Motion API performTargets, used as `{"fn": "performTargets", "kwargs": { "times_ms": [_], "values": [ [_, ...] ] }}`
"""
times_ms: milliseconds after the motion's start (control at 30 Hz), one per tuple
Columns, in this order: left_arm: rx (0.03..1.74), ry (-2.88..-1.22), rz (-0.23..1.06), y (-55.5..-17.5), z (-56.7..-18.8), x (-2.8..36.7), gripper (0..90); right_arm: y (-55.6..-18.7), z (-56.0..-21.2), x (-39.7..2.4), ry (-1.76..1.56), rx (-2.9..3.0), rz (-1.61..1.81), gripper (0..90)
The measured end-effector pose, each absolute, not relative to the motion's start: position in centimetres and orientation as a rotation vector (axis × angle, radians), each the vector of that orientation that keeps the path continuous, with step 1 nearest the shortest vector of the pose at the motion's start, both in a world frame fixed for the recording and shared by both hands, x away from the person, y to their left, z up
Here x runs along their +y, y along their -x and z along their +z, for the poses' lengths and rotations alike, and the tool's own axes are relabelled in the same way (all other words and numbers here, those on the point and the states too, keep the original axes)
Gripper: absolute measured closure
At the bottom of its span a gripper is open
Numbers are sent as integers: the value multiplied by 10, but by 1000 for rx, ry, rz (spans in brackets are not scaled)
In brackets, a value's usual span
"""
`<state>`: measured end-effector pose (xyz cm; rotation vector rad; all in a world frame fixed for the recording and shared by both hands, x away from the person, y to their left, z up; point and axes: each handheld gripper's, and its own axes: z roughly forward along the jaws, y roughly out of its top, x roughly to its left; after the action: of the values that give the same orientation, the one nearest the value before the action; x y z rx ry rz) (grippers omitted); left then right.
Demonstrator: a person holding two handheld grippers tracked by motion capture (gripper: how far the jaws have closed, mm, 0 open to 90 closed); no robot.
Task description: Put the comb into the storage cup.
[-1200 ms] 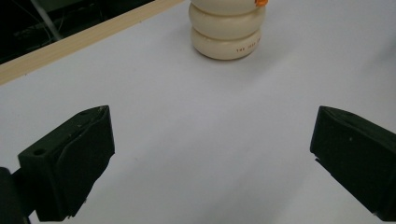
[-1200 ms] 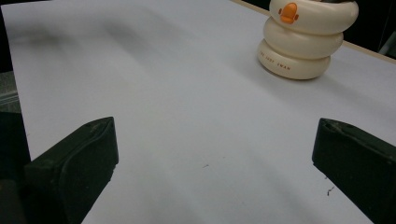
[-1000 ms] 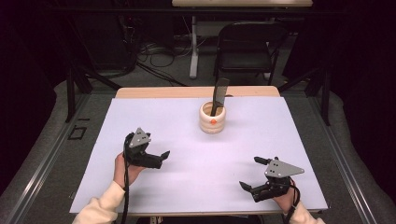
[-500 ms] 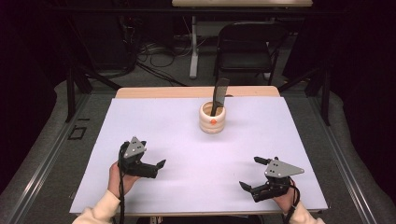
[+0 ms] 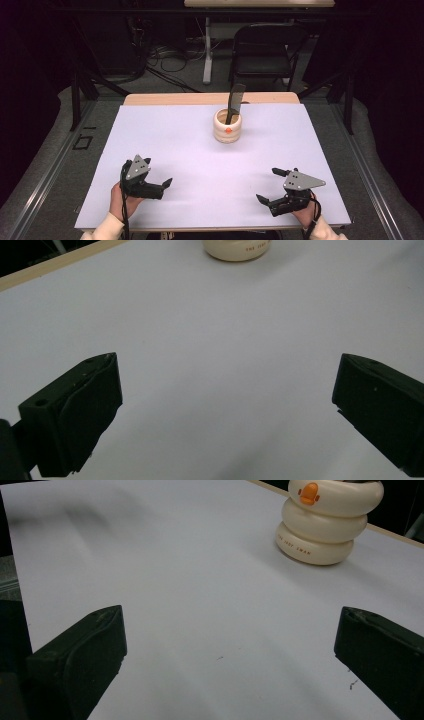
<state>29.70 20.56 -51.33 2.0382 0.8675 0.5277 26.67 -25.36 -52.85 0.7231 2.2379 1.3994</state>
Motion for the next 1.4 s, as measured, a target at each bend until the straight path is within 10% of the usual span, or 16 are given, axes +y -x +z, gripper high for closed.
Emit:
{"fn": "performTargets", "kwargs": {
  "times_ms": [1400],
  "values": [
    [911, -1993, 550, -261, -524, 229, 0, -267, -529, -253, -722, 2237, 1398, 0]
  ]
}}
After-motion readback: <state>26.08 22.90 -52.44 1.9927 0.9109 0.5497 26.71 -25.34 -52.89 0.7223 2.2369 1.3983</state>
